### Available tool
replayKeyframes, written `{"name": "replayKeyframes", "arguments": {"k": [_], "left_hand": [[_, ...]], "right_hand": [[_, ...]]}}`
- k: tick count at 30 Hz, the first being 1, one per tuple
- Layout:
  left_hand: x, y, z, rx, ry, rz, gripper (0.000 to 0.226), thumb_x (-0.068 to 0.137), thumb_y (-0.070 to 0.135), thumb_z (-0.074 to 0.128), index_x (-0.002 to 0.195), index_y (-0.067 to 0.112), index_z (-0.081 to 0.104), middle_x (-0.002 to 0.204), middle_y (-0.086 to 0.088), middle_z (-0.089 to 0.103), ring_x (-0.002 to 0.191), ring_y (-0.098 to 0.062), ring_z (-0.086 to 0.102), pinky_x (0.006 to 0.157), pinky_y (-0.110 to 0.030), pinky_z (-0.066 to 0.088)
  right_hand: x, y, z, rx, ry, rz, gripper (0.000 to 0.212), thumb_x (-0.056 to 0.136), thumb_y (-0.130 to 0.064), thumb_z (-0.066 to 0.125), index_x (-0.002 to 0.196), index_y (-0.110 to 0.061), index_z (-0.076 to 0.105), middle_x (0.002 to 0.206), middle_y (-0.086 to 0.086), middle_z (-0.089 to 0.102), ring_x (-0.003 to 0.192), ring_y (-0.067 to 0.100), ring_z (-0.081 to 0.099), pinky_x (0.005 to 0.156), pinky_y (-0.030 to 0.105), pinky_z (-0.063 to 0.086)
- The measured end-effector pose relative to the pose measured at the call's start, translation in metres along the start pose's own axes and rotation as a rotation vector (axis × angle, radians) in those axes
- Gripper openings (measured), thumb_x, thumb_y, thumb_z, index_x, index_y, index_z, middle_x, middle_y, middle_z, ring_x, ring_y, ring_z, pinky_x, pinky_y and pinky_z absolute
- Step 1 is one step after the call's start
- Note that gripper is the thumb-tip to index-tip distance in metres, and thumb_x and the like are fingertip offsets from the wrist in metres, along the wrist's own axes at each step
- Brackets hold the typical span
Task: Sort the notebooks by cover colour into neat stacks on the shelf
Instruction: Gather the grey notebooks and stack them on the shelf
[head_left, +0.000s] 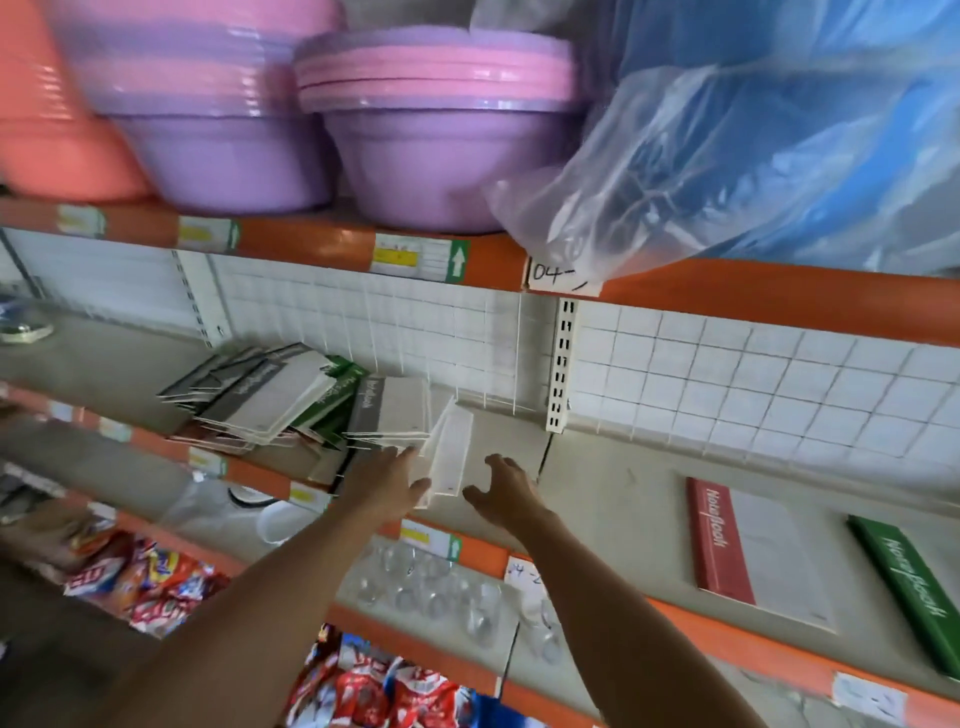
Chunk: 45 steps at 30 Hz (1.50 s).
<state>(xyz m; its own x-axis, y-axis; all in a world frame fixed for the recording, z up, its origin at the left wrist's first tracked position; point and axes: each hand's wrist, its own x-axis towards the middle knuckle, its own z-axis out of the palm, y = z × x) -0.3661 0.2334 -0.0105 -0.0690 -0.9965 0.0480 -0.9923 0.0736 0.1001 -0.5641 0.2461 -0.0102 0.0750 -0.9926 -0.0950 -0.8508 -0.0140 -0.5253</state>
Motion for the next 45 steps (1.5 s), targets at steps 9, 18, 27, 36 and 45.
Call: {"name": "replayKeyframes", "arguments": {"k": [9,18,27,36,45], "left_hand": [[0.071,-0.088,-0.016,-0.135,0.034,-0.011,0.058,0.092,0.051,0.055,0.141,0.021,0.049,0.136,-0.006,0.058,0.121,-0.027,0.055,0.097,-0.04,0.048],[0.121,-0.141,-0.008,-0.133,-0.005,0.079,0.058,0.095,0.057,0.046,0.144,0.026,0.041,0.134,-0.004,0.058,0.119,-0.026,0.056,0.098,-0.043,0.047],[0.136,-0.135,0.029,-0.154,-0.149,0.238,0.056,0.099,0.053,0.041,0.141,0.015,0.046,0.156,-0.014,0.032,0.126,-0.036,0.049,0.102,-0.043,0.044],[0.116,-0.118,0.039,-0.196,0.163,0.267,0.033,0.078,0.032,0.082,0.086,0.003,0.066,0.093,-0.016,0.065,0.092,-0.039,0.06,0.073,-0.045,0.051],[0.12,-0.118,0.02,-0.362,-0.12,-0.16,0.11,0.069,0.044,0.086,0.147,0.002,0.02,0.143,-0.023,0.035,0.13,-0.036,0.041,0.104,-0.041,0.043]], "right_hand": [[0.086,-0.08,0.038,-0.102,-0.043,-0.114,0.067,0.09,-0.044,0.06,0.146,-0.015,0.039,0.149,0.007,0.042,0.138,0.027,0.039,0.111,0.038,0.032],[0.123,-0.113,0.067,-0.295,-0.004,0.009,0.049,0.102,-0.047,0.036,0.14,-0.017,0.045,0.145,0.006,0.046,0.134,0.031,0.041,0.111,0.045,0.03],[0.097,-0.096,0.085,-0.263,0.118,0.458,0.069,0.097,-0.065,0.027,0.132,-0.011,0.053,0.136,0.019,0.049,0.125,0.037,0.043,0.105,0.043,0.036],[0.079,-0.096,0.097,-0.288,0.198,0.577,0.073,0.09,-0.071,0.042,0.132,-0.012,0.044,0.136,0.018,0.048,0.126,0.034,0.042,0.104,0.042,0.034],[0.082,-0.1,0.077,0.057,0.089,0.884,0.143,0.033,-0.088,0.075,0.139,-0.001,0.033,0.135,0.019,0.048,0.126,0.033,0.047,0.103,0.039,0.04]]}}
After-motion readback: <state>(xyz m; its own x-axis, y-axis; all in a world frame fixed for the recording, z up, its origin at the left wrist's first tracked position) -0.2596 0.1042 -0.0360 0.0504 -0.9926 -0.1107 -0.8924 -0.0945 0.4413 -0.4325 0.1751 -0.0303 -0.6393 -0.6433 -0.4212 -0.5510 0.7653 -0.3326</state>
